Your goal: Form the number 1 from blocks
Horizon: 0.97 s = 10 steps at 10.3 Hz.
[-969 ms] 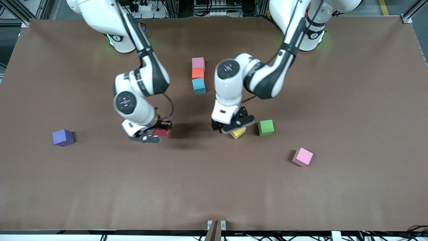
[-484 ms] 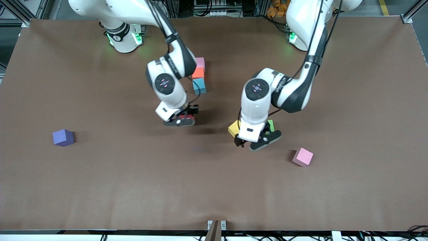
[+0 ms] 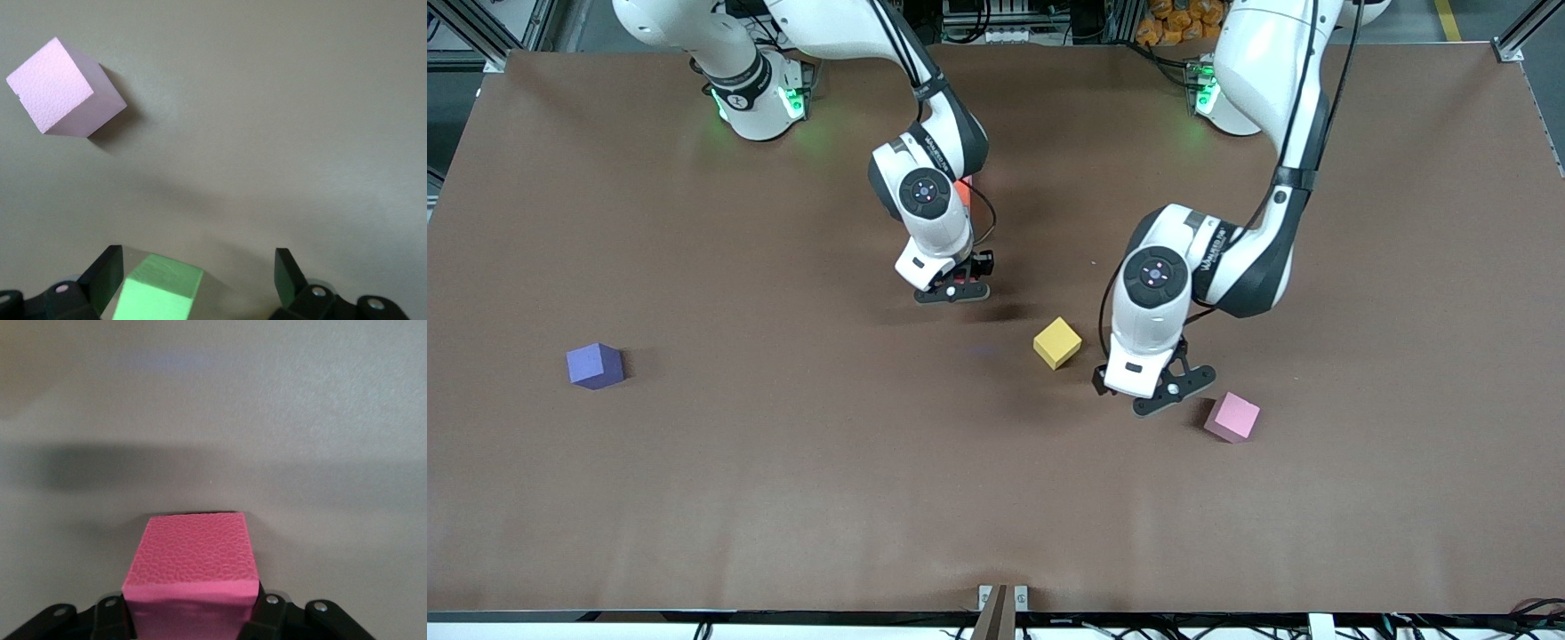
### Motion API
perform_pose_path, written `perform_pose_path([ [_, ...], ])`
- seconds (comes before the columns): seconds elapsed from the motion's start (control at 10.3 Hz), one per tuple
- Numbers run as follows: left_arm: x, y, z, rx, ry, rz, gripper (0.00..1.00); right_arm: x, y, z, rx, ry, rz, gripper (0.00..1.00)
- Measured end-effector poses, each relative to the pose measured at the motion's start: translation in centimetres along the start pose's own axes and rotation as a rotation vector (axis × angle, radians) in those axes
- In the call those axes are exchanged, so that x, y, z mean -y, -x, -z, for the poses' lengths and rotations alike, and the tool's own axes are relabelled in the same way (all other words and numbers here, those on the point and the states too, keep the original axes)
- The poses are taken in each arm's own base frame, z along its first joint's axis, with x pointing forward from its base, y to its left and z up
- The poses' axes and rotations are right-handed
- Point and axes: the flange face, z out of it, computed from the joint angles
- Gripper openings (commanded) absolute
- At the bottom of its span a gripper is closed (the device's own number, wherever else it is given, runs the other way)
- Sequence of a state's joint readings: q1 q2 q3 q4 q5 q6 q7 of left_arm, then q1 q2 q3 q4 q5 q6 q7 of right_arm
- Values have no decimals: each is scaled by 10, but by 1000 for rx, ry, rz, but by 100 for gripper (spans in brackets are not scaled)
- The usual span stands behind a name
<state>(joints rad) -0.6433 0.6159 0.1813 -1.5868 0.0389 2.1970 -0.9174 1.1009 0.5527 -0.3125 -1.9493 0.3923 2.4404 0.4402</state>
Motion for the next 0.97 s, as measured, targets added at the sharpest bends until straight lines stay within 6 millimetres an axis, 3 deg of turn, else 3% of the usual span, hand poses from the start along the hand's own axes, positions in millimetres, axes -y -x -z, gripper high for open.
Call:
perform_pose_path([
  [0.29,16,-5,-3,43,11,-35,100,-7,12,0,22,4,-11,43],
  [0.58,31,11,-12,81,-11,-117,100,-8,20,-1,34,7,-30,43],
  [0.97,23,28,-13,100,-5,-154,100,-1,34,-3,50,15,-44,53],
])
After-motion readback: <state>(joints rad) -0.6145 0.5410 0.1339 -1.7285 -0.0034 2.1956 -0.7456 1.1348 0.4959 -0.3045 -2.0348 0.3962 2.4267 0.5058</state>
